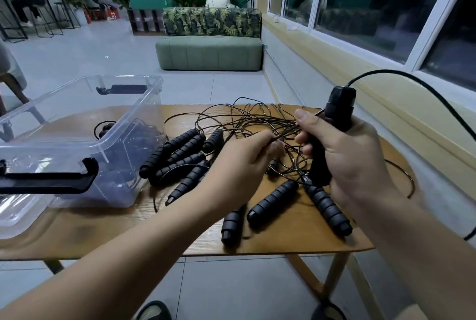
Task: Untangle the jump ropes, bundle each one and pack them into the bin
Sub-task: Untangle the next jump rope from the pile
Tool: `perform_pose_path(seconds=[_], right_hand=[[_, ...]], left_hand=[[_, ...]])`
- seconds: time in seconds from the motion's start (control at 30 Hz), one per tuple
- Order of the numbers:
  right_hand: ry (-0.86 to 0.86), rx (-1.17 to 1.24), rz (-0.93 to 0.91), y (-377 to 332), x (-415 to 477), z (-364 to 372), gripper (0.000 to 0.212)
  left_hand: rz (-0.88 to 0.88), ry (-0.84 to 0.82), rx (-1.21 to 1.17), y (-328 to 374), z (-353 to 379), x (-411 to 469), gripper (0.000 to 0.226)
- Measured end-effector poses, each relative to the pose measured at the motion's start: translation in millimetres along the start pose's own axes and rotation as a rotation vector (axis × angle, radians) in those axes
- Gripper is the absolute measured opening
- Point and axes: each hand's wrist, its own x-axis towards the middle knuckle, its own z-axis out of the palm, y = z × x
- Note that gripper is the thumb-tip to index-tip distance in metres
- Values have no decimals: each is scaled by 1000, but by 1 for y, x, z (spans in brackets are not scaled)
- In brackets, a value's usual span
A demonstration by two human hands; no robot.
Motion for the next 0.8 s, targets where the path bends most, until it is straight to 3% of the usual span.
perform_pose_path(seconds=[0.37,0.5,0.67,0.8], right_hand=[[125,107,37,-17,27,-33,18],[-4,73,103,-8,17,-18,31],[-217,-21,143,15,-3,1,18],[-225,-89,136,22,-6,4,18]], left_hand=[[-46,-81,176,-29,-32,6,28],[-45,-99,158,-24,-30,6,28],[31,-108,148,-16,-24,6,28],[60,-102,178,-19,-24,5,28]])
